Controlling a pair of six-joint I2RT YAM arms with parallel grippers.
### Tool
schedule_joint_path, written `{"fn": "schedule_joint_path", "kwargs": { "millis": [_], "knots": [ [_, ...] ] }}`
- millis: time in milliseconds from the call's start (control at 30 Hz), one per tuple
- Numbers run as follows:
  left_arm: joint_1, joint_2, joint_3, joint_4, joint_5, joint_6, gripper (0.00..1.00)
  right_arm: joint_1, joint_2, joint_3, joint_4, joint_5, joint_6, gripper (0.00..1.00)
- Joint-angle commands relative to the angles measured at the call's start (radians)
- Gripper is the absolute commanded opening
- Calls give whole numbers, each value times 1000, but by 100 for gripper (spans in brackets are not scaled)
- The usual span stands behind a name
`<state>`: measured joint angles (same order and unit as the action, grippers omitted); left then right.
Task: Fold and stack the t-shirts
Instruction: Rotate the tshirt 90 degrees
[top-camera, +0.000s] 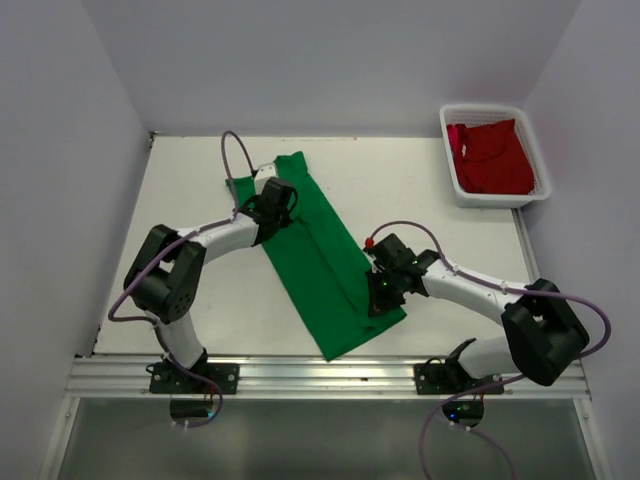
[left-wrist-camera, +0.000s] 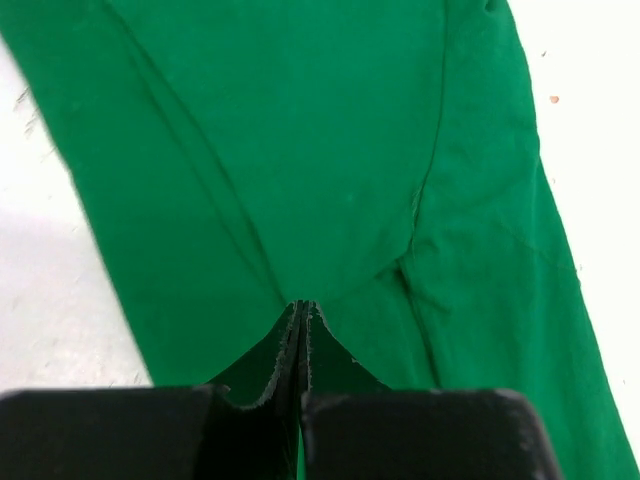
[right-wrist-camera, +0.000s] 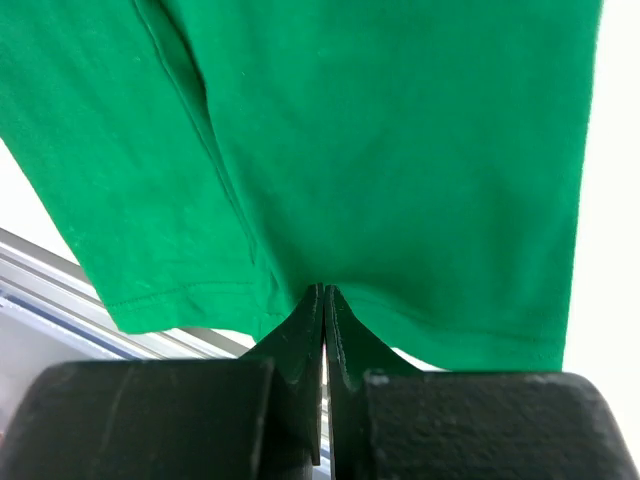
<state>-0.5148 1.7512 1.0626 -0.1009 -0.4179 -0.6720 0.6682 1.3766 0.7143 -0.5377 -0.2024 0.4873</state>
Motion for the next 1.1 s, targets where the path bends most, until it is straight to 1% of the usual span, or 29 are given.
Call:
{"fn": "schedule_joint_path", "kwargs": {
  "millis": [0,33,67,267,500,667,767,800,867,900,967,1000,1067],
  "knots": [
    [21,74,83,84,37,57,0,2,-43,-16,18,14,36,0],
    [27,89,97,84,44,57,0,2,-45,-19,13,18,34,0],
    [39,106,103,119,50,57,0,2,-47,-25,9,21,33,0],
    [82,228,140,148,74,43,0,4,-33,-62,24,15,46,0],
    [122,378,221,145,134,28,0,16,-22,-114,54,9,80,0],
    [127,461,351,124,194,61,0,34,-7,-148,79,1,102,0],
    [127,536,474,104,275,94,0,37,9,-164,107,-15,120,0],
    [127,579,549,52,307,100,0,41,13,-167,123,-22,131,0],
    [127,637,611,27,358,120,0,47,27,-173,139,-32,143,0],
    [127,654,672,11,385,120,0,51,33,-173,154,-34,151,0],
    [127,682,703,12,412,121,0,59,53,-167,165,-42,160,0],
    [127,686,718,10,454,120,0,64,59,-164,179,-45,169,0],
    [127,680,718,16,475,115,0,73,84,-147,188,-55,177,0]
  ]
}}
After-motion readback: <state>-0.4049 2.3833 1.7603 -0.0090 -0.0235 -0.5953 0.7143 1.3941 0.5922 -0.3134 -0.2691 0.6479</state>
